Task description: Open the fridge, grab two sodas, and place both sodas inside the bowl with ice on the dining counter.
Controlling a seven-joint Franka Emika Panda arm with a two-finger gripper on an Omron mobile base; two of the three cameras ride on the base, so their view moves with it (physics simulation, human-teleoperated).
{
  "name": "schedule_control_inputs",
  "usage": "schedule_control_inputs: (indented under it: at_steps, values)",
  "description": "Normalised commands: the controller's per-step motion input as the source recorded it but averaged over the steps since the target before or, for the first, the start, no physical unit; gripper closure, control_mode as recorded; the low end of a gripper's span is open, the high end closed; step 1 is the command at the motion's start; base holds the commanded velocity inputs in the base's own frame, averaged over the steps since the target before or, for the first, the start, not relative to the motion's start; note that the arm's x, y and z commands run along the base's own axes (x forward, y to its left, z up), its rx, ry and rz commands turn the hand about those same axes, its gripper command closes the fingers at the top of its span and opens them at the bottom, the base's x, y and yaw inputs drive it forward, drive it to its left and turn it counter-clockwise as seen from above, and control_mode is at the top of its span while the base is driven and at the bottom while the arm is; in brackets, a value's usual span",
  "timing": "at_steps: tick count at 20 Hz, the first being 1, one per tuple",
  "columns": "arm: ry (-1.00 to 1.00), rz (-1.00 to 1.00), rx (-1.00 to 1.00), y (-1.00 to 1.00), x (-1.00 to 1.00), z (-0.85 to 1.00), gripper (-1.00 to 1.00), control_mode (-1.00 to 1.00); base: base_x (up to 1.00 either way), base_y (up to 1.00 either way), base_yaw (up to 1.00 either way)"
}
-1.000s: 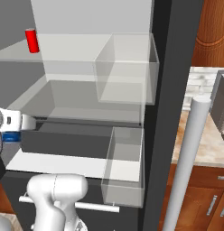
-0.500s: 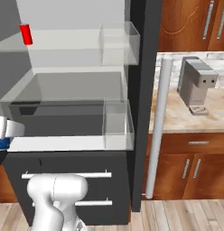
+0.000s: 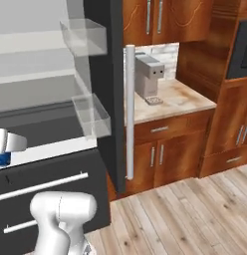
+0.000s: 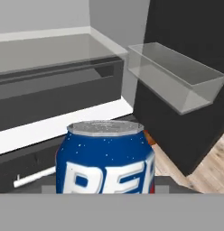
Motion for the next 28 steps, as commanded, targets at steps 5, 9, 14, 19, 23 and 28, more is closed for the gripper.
schedule_control_inputs:
  at_steps: [5,9,14,19,23,28]
  values:
    - [0.0,0.0,0.0,0.0,0.0,0.0,1.0,1.0,-0.24,0.0,-0.66]
    - [0.0,0.0,0.0,0.0,0.0,0.0,1.0,1.0,-0.22,0.0,-0.67]
    - [0.0,0.0,0.0,0.0,0.0,0.0,1.0,1.0,-0.33,-0.12,-0.59]
    - [0.0,0.0,0.0,0.0,0.0,0.0,1.0,1.0,-0.62,-0.48,-0.38]
    - [0.0,0.0,0.0,0.0,0.0,0.0,1.0,1.0,-0.58,-0.5,-0.38]
    - [0.0,0.0,0.0,0.0,0.0,0.0,1.0,1.0,-0.08,-0.44,-0.51]
